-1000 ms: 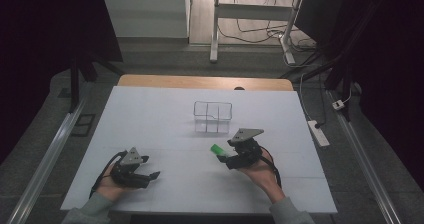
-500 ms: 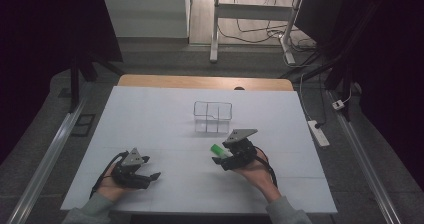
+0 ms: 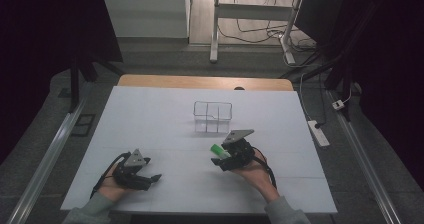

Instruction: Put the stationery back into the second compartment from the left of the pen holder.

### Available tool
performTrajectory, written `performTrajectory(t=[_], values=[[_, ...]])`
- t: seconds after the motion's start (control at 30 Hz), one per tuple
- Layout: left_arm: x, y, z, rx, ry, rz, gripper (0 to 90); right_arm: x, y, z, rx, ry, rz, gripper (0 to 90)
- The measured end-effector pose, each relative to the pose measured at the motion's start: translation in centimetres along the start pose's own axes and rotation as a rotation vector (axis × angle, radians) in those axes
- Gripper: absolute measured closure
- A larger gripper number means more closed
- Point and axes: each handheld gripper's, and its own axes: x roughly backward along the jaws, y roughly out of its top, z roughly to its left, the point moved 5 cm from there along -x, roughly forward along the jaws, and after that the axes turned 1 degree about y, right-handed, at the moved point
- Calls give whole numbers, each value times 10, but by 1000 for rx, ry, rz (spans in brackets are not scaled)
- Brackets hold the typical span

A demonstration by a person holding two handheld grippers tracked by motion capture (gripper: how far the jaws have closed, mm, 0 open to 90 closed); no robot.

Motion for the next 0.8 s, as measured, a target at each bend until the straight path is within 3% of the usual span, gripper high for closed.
performTrajectory(t=[0.8], values=[[-2,-1,0,-17,0,23,247,-20,9,10,27,15,35,309]])
